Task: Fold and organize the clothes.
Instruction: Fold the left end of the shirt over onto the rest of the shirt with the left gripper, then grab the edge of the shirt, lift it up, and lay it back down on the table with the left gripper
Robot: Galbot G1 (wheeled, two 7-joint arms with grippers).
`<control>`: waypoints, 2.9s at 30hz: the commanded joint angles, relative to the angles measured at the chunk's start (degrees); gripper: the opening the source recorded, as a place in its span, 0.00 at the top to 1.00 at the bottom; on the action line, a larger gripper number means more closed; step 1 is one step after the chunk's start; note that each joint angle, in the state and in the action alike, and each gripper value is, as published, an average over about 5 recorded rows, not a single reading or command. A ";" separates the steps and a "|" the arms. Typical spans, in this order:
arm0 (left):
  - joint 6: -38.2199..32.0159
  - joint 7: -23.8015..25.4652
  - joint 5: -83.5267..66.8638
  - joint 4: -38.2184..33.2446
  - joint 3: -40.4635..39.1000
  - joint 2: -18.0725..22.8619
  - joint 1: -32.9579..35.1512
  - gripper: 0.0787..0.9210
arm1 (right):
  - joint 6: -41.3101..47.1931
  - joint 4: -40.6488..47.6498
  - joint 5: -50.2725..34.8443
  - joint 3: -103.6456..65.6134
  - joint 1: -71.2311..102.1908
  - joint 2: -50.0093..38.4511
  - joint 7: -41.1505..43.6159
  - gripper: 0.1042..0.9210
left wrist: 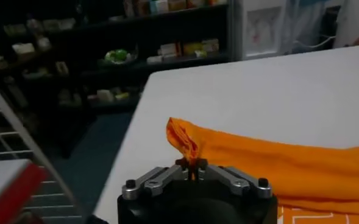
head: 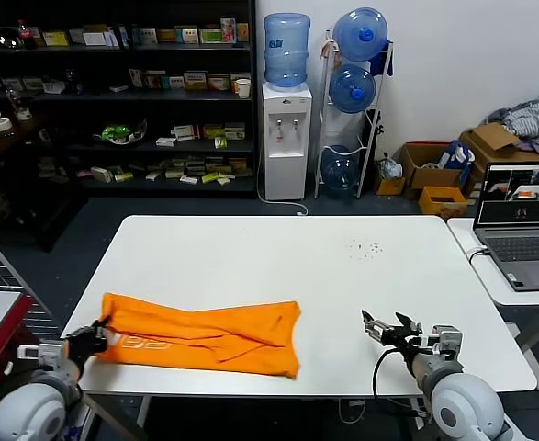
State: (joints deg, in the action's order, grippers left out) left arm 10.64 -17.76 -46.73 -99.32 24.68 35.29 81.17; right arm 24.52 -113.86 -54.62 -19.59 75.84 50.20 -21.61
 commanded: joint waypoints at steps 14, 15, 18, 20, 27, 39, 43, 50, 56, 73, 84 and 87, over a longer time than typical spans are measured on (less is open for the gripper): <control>6.57 -3.90 -11.24 -19.42 -12.91 13.00 -5.61 0.94 | 1.06 -2.20 2.00 -2.30 4.65 2.93 -2.61 0.12; 7.19 -4.36 -11.71 -19.49 -14.53 14.87 -6.98 0.94 | 1.11 -2.50 2.01 -2.74 5.30 3.06 -2.76 0.12; 8.14 -4.87 -11.51 -18.48 -17.73 18.46 -9.55 0.94 | 1.17 -3.21 2.17 -4.00 7.14 3.48 -2.91 0.12; 8.28 -5.00 -11.35 -17.90 -18.63 19.48 -10.39 0.94 | 1.16 -3.48 2.39 -4.59 8.11 3.83 -2.91 0.12; 8.23 -5.51 -9.80 -16.67 -19.71 21.63 -11.44 0.94 | 1.26 -3.46 2.61 -4.88 9.03 4.88 -3.01 0.12; 7.86 -4.99 -4.48 -13.45 -20.23 23.12 -11.69 0.94 | 1.40 -2.92 1.96 -4.19 8.01 4.48 -3.08 0.12; 7.72 -4.49 -3.69 -13.60 -19.63 22.85 -11.37 0.89 | 1.37 -2.88 1.67 -4.17 7.88 4.17 -2.98 0.12; 7.70 -5.13 -5.32 -17.67 -16.37 19.05 -9.80 0.66 | 1.23 -2.88 1.17 -4.05 7.39 3.59 -2.49 0.12; 7.18 -2.58 -10.41 -16.09 -8.68 7.94 -8.27 0.46 | 1.12 -3.34 0.63 -3.84 6.94 2.98 -1.92 0.12; 6.50 23.10 -17.74 3.66 -11.80 -5.41 -10.81 0.12 | 0.91 -3.49 0.71 -4.03 7.45 3.24 -1.24 0.12; 6.70 23.27 -15.85 7.60 -15.52 -3.11 -14.99 0.12 | 1.09 -3.23 0.69 -3.67 7.20 3.29 -1.49 0.12; 6.70 22.98 -16.10 7.78 -15.72 -2.68 -15.76 0.12 | 1.10 -3.18 0.69 -3.59 7.19 3.34 -1.56 0.12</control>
State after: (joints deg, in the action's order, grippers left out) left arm 17.34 2.06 -62.16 -95.56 10.78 33.67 67.97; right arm 25.57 -117.10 -53.89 -23.19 83.01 53.50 -23.02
